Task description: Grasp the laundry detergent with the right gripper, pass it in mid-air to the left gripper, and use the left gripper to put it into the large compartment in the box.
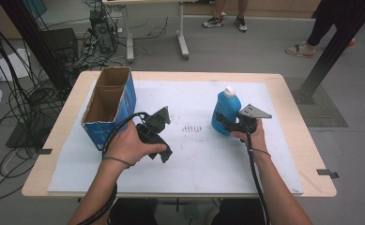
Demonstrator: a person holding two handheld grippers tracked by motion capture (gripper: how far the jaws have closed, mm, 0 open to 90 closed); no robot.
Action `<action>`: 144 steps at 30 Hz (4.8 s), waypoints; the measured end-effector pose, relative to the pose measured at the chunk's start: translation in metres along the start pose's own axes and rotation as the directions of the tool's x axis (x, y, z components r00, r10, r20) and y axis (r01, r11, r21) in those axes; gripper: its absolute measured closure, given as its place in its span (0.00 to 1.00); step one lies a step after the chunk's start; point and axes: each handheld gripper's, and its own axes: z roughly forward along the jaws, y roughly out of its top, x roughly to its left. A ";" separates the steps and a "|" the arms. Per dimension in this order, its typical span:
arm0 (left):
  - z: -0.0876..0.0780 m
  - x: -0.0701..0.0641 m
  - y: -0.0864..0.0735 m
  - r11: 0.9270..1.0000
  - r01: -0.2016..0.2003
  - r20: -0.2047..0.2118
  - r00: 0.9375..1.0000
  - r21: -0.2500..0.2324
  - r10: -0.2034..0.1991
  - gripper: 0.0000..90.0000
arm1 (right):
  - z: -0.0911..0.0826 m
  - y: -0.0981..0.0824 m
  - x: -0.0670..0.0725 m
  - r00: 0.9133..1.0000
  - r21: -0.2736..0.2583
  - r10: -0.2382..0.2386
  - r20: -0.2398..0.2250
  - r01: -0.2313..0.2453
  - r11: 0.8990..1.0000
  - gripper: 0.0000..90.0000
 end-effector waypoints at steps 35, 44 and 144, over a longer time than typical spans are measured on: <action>-0.066 0.006 0.011 0.970 -0.194 -0.055 0.981 -0.145 0.188 0.10 | -0.031 0.043 0.020 0.981 0.061 0.027 -0.194 -0.015 0.998 0.49; -0.087 0.006 0.017 0.938 -0.309 -0.075 0.951 -0.157 0.301 0.10 | -0.037 0.060 0.023 0.955 0.071 0.026 -0.295 -0.005 0.997 0.49; -0.124 -0.068 0.040 0.685 -0.701 0.019 0.696 -0.198 0.717 0.11 | -0.019 0.107 0.120 0.597 0.046 -0.084 -0.798 0.200 0.979 0.48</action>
